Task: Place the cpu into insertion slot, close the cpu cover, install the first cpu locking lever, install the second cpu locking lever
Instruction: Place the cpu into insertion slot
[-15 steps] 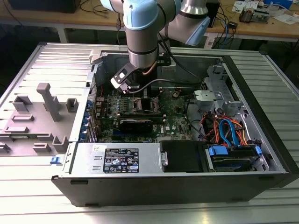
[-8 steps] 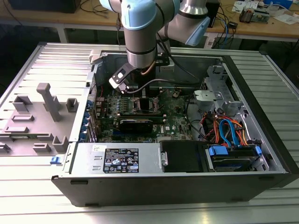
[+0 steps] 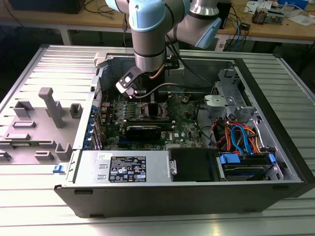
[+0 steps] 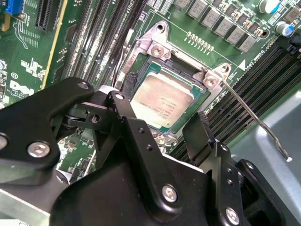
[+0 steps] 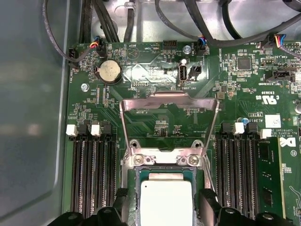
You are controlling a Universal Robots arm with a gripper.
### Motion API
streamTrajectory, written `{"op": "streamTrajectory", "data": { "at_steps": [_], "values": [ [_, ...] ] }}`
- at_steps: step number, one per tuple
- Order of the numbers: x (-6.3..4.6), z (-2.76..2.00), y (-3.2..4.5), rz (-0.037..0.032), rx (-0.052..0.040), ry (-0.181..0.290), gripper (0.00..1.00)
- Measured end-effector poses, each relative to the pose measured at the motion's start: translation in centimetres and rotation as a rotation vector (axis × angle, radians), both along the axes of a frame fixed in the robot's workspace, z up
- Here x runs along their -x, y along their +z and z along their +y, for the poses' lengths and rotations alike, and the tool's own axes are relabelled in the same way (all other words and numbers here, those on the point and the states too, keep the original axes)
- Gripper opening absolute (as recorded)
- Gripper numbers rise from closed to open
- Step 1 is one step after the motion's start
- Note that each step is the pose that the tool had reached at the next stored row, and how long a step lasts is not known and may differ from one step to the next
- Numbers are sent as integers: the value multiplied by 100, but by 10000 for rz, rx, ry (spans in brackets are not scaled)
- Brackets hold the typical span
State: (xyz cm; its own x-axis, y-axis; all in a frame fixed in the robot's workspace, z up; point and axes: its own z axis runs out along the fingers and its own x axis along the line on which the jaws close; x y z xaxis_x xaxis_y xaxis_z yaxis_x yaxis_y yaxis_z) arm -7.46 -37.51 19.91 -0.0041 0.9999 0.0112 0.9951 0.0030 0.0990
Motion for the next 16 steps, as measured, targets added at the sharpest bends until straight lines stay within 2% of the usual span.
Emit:
{"op": "streamTrajectory", "data": {
  "at_steps": [3,11,14,16],
  "values": [
    [0,-1,1,1,48,2,69],
    [-1,0,37,29,59,1,69],
    [-5,1,67,99,105,3,69],
    [-10,1,99,191,114,2,69]
  ]
}}
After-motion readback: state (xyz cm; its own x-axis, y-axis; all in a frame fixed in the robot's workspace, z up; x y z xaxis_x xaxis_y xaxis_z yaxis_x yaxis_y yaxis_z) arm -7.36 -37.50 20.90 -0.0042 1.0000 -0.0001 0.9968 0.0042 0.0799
